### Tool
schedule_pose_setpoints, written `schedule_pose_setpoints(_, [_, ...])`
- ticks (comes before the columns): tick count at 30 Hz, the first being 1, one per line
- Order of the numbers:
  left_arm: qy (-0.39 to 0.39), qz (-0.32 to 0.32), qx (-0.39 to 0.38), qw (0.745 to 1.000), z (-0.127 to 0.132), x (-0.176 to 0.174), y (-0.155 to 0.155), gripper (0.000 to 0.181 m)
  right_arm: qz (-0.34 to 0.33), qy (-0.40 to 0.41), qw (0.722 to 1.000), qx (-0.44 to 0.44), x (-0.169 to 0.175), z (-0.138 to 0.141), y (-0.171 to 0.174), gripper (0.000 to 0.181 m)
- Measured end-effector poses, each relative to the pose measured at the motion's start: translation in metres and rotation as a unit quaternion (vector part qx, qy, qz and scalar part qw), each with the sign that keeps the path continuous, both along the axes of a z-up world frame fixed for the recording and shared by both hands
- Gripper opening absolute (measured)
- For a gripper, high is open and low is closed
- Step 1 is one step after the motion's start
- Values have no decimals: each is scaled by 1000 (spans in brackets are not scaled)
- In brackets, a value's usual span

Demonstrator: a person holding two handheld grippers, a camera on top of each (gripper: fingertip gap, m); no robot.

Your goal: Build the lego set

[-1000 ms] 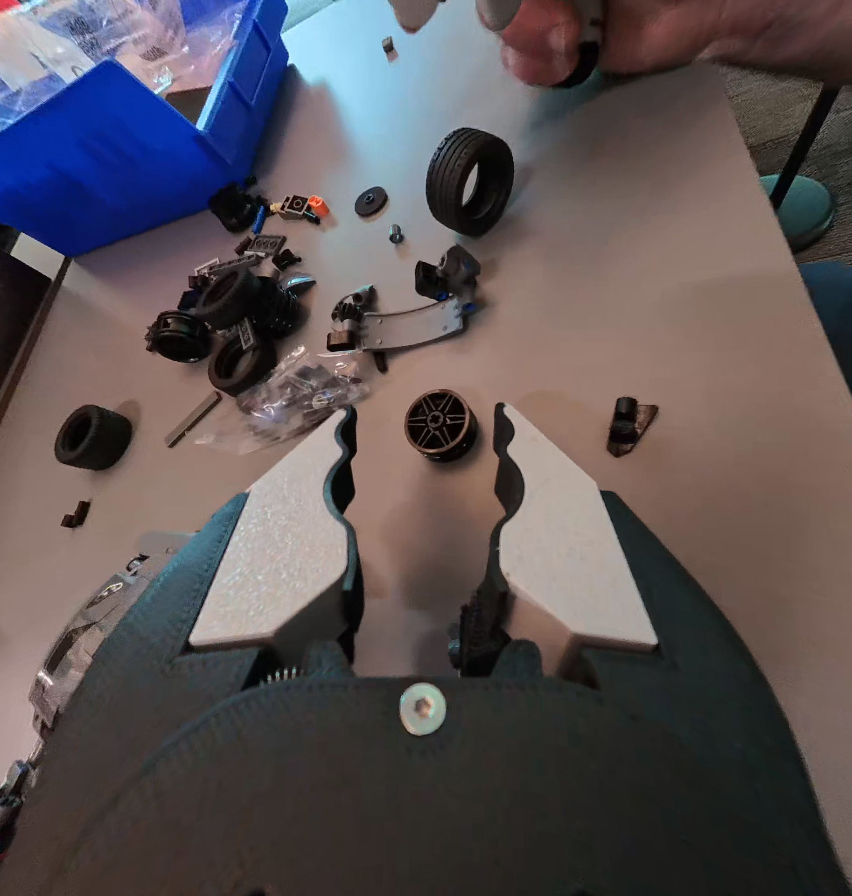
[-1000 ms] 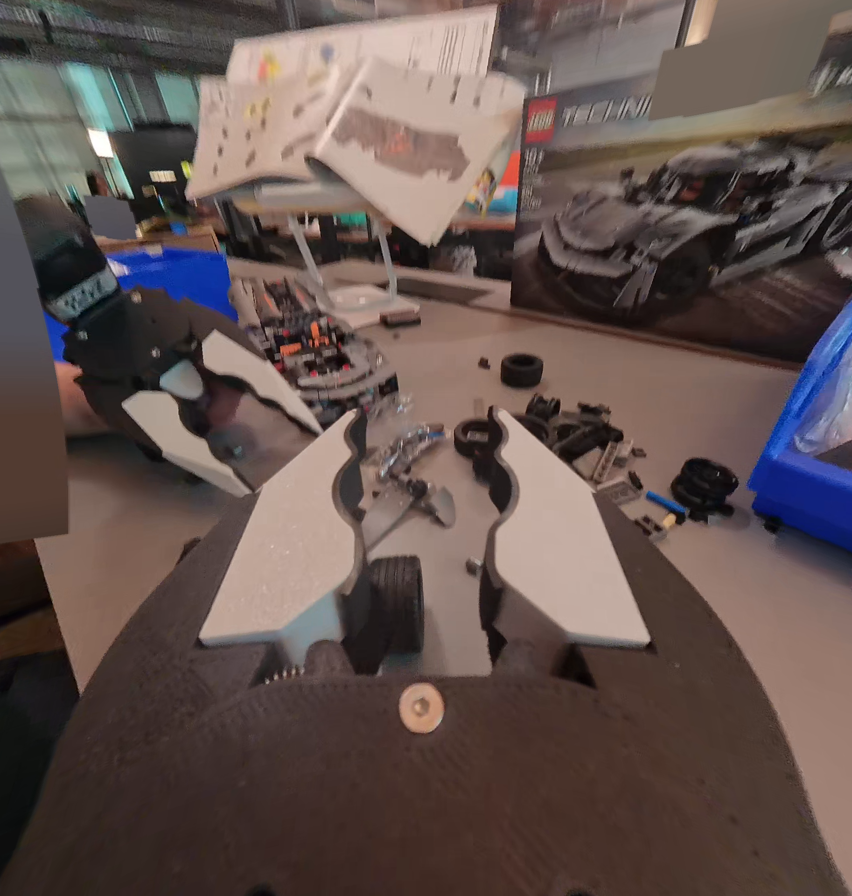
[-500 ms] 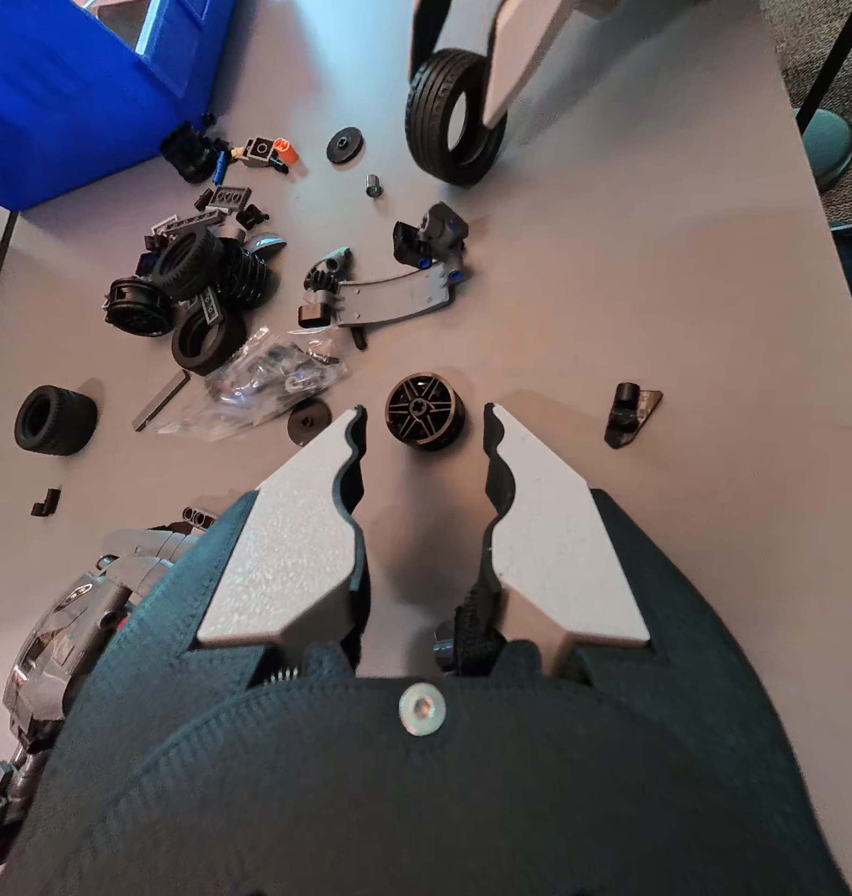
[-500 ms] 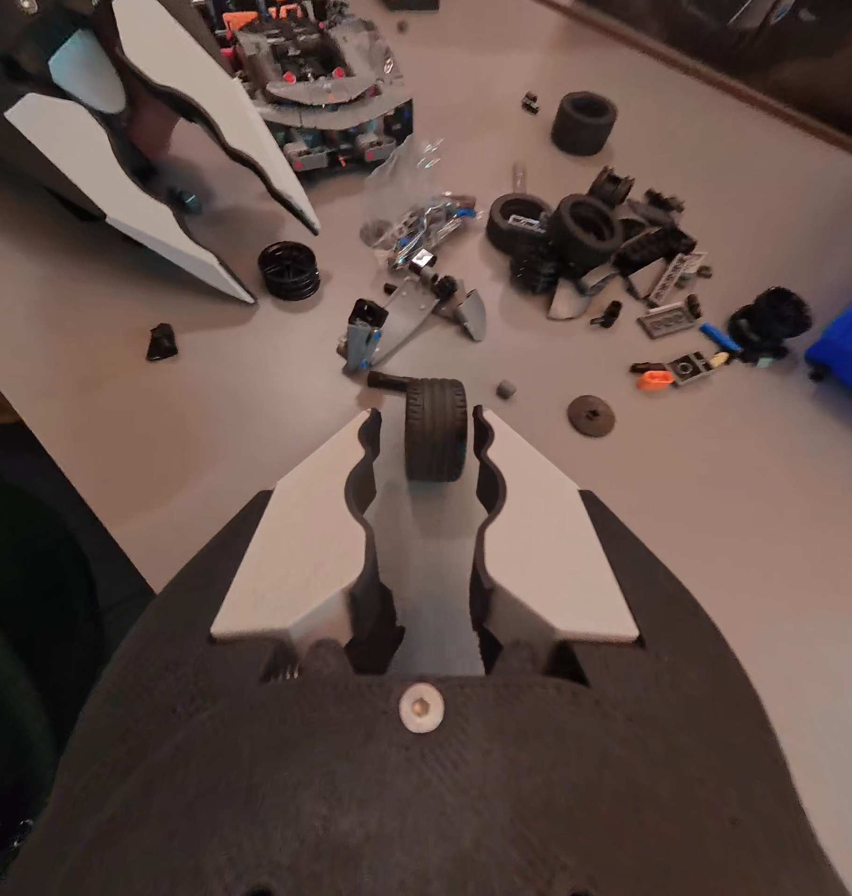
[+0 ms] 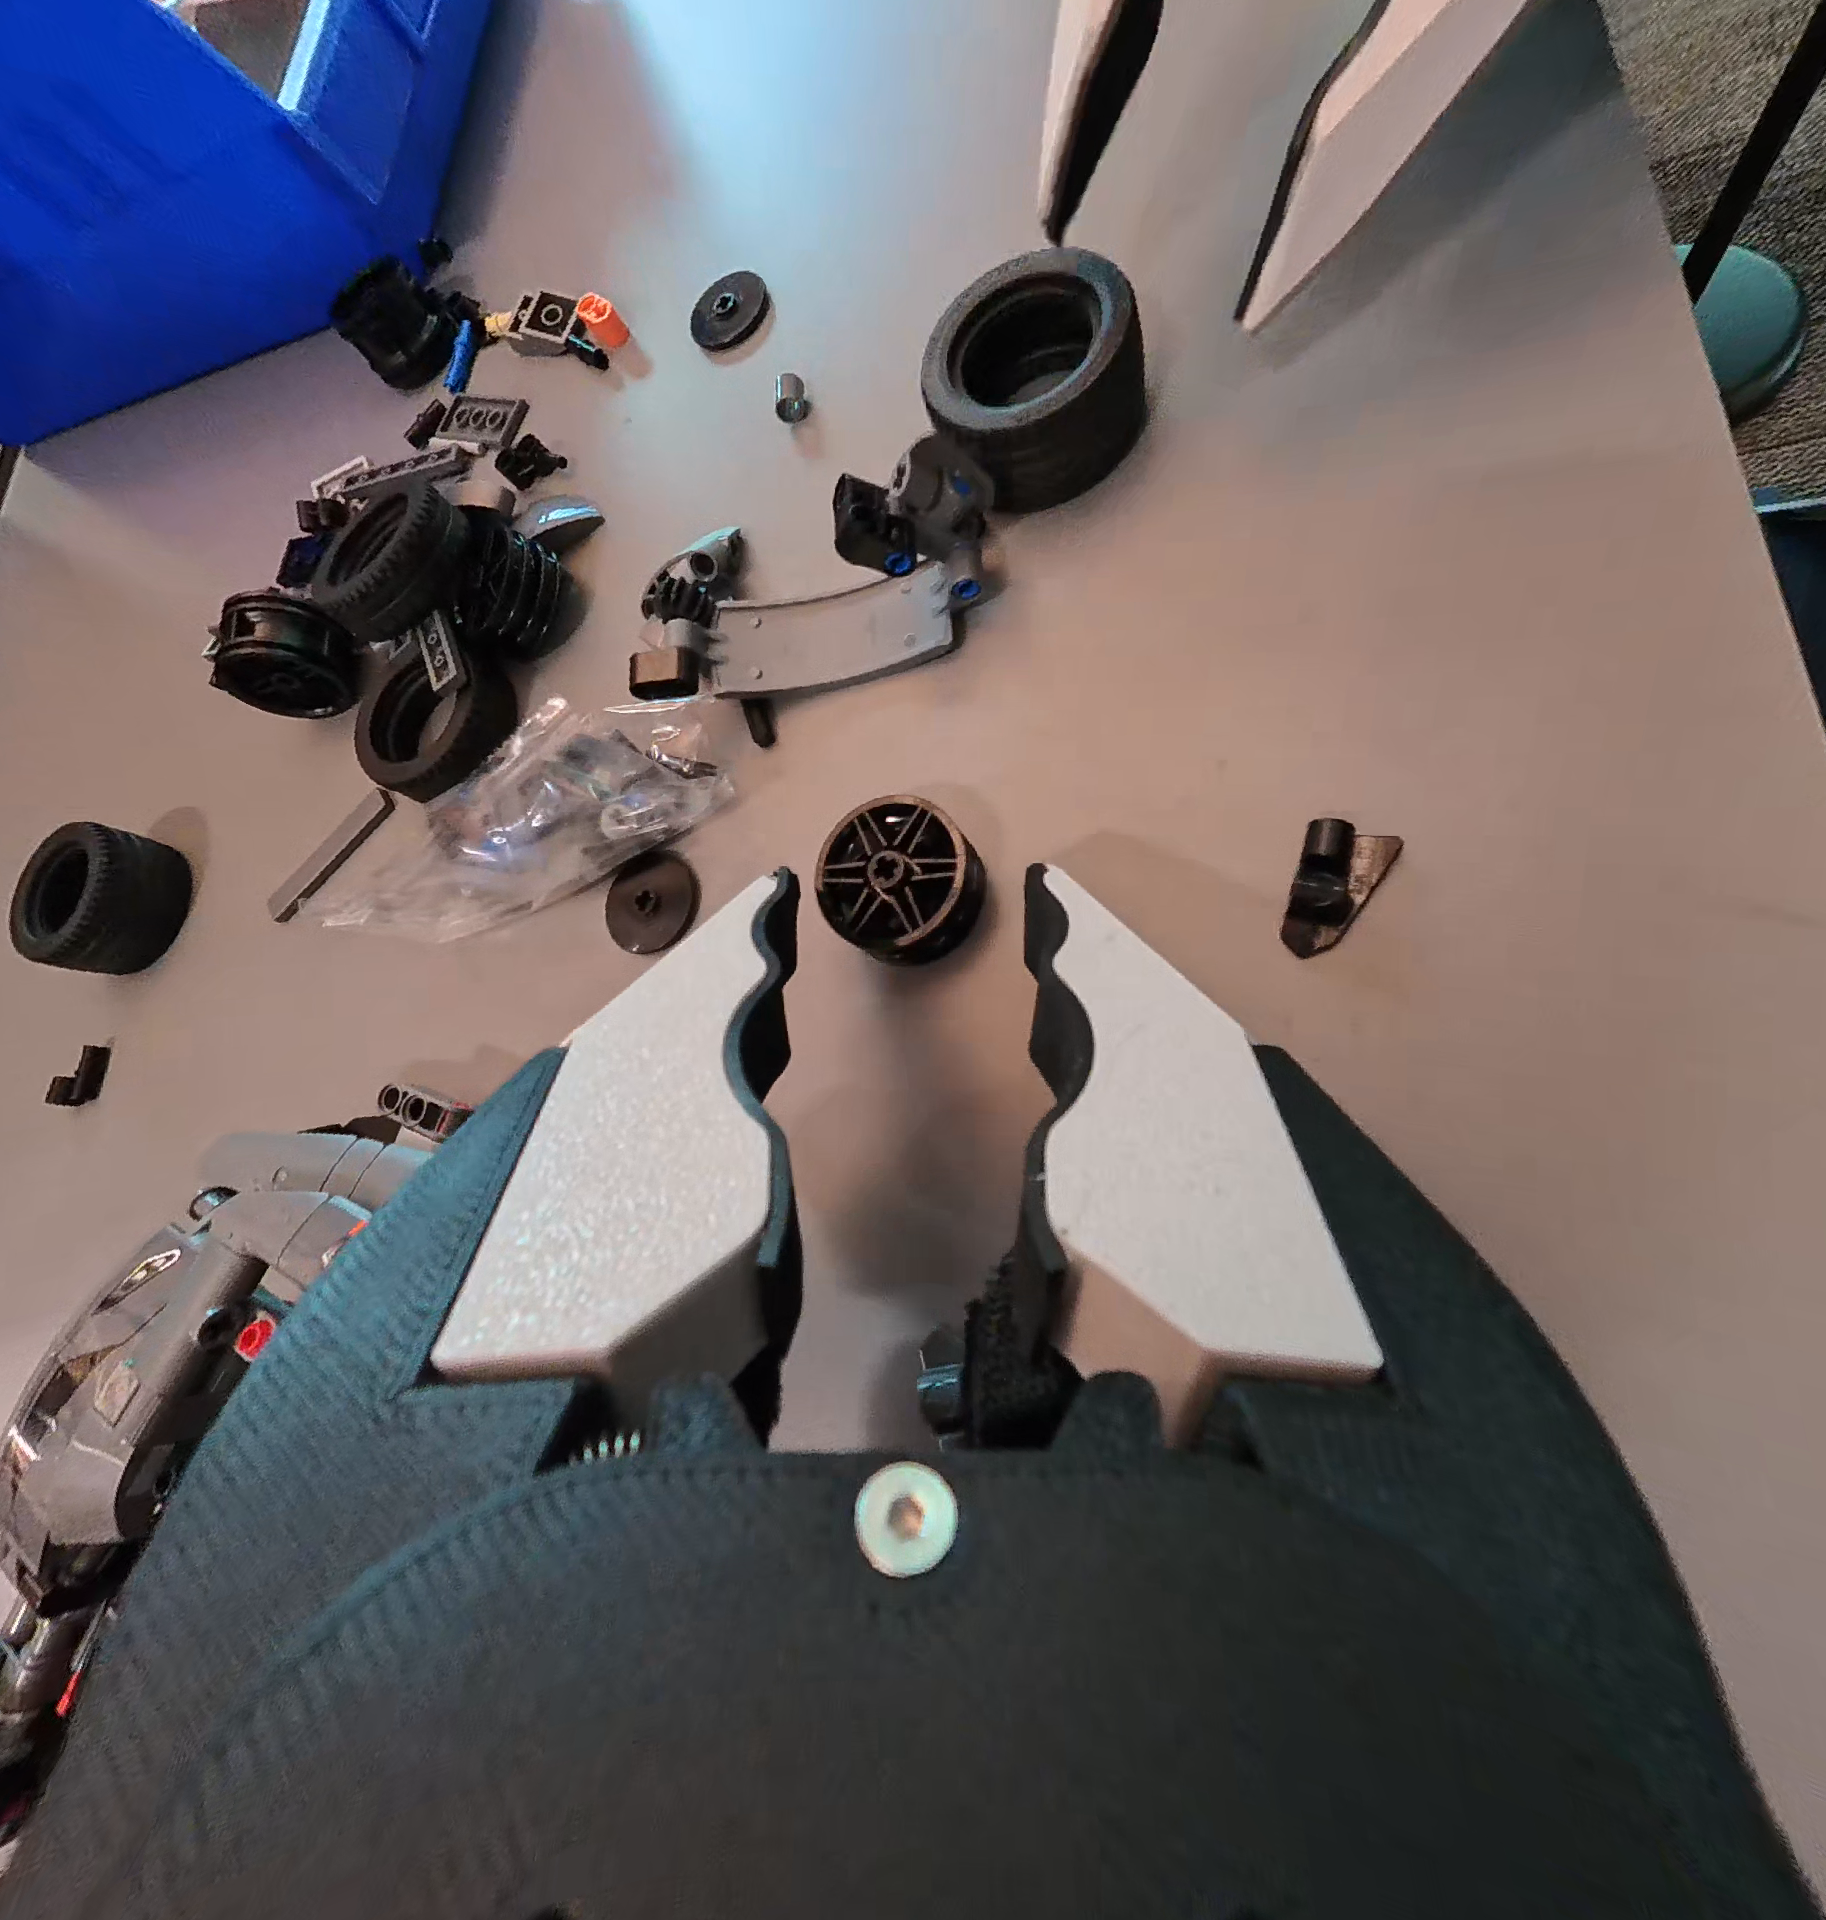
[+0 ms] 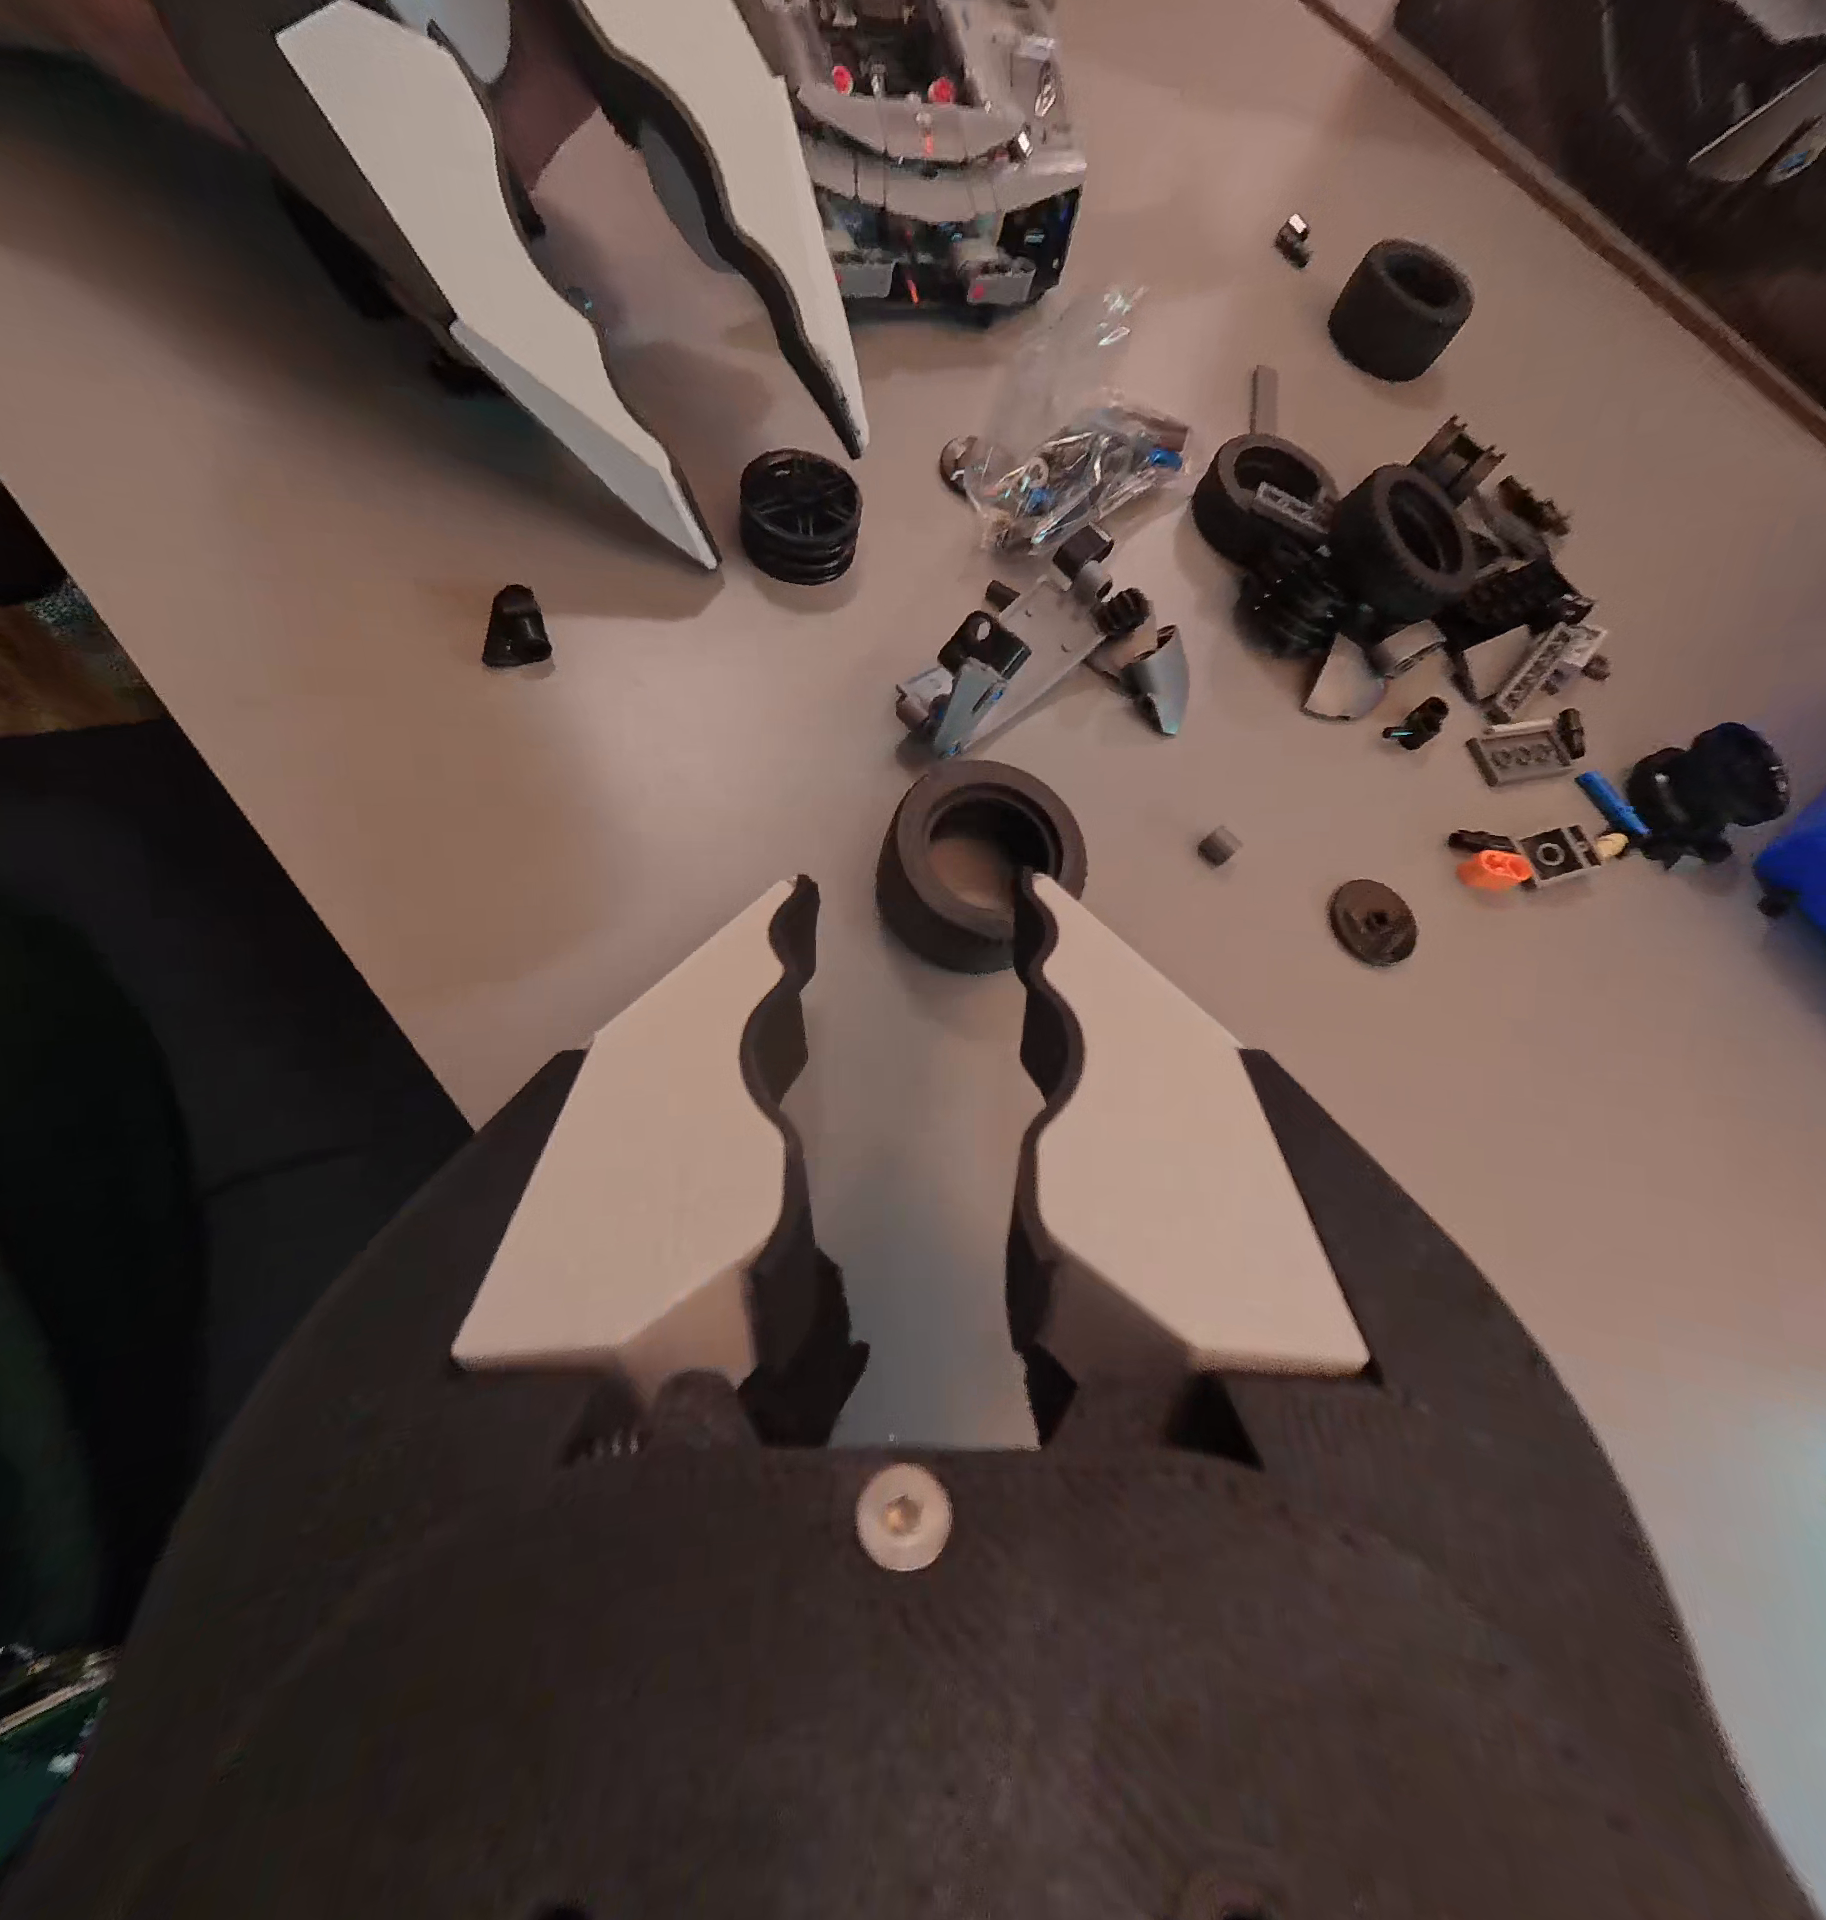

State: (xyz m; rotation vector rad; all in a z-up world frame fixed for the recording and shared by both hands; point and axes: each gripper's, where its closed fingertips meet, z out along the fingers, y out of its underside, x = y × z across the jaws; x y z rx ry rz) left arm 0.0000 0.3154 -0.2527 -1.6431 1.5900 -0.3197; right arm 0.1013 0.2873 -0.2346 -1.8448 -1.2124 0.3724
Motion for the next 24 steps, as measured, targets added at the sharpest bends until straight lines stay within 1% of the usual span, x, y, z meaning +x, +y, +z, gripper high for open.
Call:
schedule_pose_setpoints(1, [-1,1,-1,1000,0,0,0,42,-4,6,1000,6,0,3,1,38])
schedule_pose_setpoints(4, [1,3,-2,1000,-1,1,1,42,-34,28,999,20,4,14,12,54])
schedule_pose_setpoints(7, [1,5,-2,1000,-2,2,1,39,-38,33,999,-14,1,7,20,60])
schedule_pose_setpoints(8, [1,7,-3,1000,-2,2,2,38,-38,31,998,-26,-1,2,22,61])
schedule_pose_setpoints(11, [5,9,2,1000,-2,1,2,32,-27,26,998,-45,-8,-8,23,49])
schedule_pose_setpoints(15, [3,7,6,1000,-2,1,1,31,-28,19,999,-40,-8,-9,21,43])
schedule_pose_setpoints(20, [-9,10,18,1000,1,-2,1,30,-30,26,999,-32,-8,-6,19,47])
schedule_pose_setpoints(24, [-29,1,44,999,9,-2,-3,30,-41,1,999,-19,-9,-12,21,51])
